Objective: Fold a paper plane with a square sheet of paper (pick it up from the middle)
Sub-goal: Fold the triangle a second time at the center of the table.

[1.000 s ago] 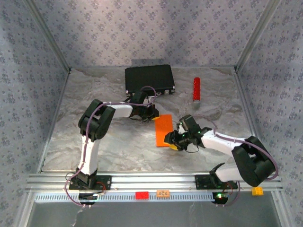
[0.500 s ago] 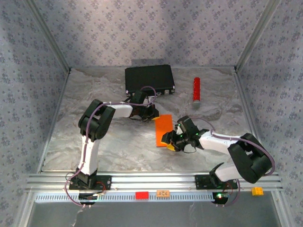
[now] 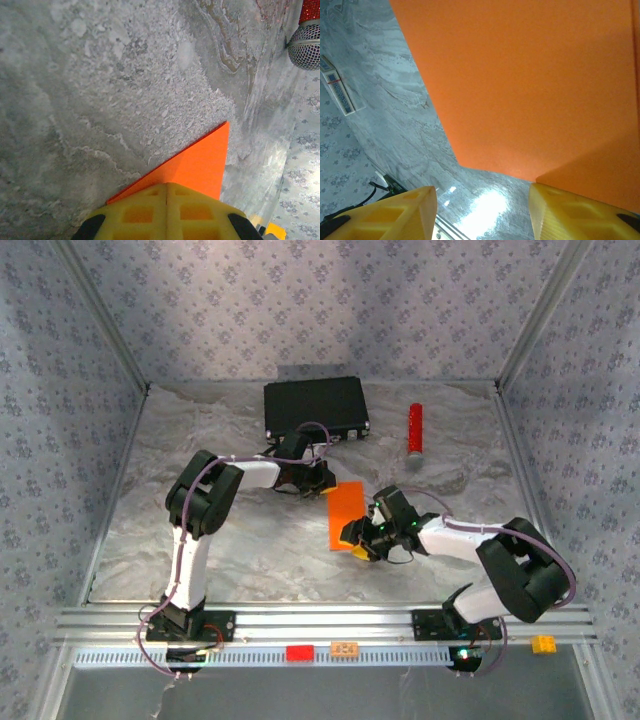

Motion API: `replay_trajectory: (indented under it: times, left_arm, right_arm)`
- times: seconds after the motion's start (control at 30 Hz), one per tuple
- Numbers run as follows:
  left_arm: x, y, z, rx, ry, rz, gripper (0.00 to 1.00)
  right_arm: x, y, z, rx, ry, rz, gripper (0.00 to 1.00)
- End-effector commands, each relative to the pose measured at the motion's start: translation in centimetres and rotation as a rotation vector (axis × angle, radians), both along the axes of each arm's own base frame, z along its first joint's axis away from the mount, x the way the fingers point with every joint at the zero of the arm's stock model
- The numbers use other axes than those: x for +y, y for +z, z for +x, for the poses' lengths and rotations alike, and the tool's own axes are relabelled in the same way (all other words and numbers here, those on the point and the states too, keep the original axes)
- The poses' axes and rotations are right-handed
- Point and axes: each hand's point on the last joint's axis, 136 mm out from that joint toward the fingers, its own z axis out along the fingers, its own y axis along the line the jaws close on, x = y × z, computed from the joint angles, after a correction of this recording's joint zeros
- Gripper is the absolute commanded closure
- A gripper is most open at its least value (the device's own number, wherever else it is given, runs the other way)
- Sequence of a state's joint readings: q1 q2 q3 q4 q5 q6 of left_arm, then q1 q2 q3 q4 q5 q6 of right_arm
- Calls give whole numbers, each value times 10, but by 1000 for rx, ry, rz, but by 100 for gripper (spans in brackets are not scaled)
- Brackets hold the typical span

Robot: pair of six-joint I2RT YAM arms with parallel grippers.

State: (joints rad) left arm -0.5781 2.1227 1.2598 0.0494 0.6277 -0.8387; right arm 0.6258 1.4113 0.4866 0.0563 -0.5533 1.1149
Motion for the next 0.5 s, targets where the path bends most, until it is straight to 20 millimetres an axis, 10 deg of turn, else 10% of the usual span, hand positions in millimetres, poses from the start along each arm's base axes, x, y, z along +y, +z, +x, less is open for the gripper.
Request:
replay_trajectory:
  times: [0.0,0.47]
  left_arm:
    - [0,-37,-24,94,-30,75,95]
    - [-1,-36,-25,96,-33,75,95]
  right_arm:
    - [-1,0,-9,19,11,-1,47]
    - [1,-6,-7,16,10,-8,48]
